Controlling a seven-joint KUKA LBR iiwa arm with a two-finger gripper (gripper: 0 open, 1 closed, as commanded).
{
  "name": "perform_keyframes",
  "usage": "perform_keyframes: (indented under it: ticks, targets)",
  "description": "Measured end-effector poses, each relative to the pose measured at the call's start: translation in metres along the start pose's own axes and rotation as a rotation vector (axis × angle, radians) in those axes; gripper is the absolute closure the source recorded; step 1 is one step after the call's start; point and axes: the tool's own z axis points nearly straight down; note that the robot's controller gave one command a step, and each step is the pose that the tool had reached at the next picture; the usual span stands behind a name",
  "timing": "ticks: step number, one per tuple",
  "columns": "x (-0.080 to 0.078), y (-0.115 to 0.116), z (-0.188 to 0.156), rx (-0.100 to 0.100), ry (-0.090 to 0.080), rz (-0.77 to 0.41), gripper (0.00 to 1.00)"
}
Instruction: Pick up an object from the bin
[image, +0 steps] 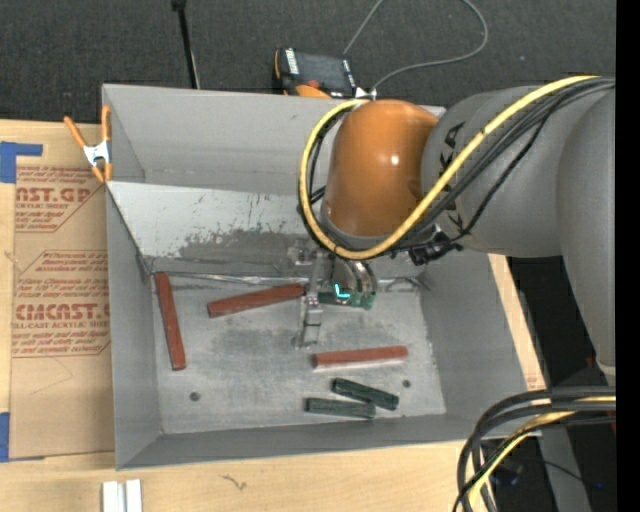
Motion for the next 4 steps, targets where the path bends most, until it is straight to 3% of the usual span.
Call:
perform_keyframes:
  ticks: [1, 2, 3, 4]
  targets:
    - [0.035, -0.055, 0.045, 0.003, 0.001, 0.006, 0.0]
    - [0.036, -0.067, 0.115, 0.0, -0.002, 0.126, 0.0]
    - [0.009, -0.111, 0.112, 0.001, -0.009, 0.077, 0.0]
    - [0.01, -0.109, 0.112, 0.0, -0.007, 0.075, 1.0]
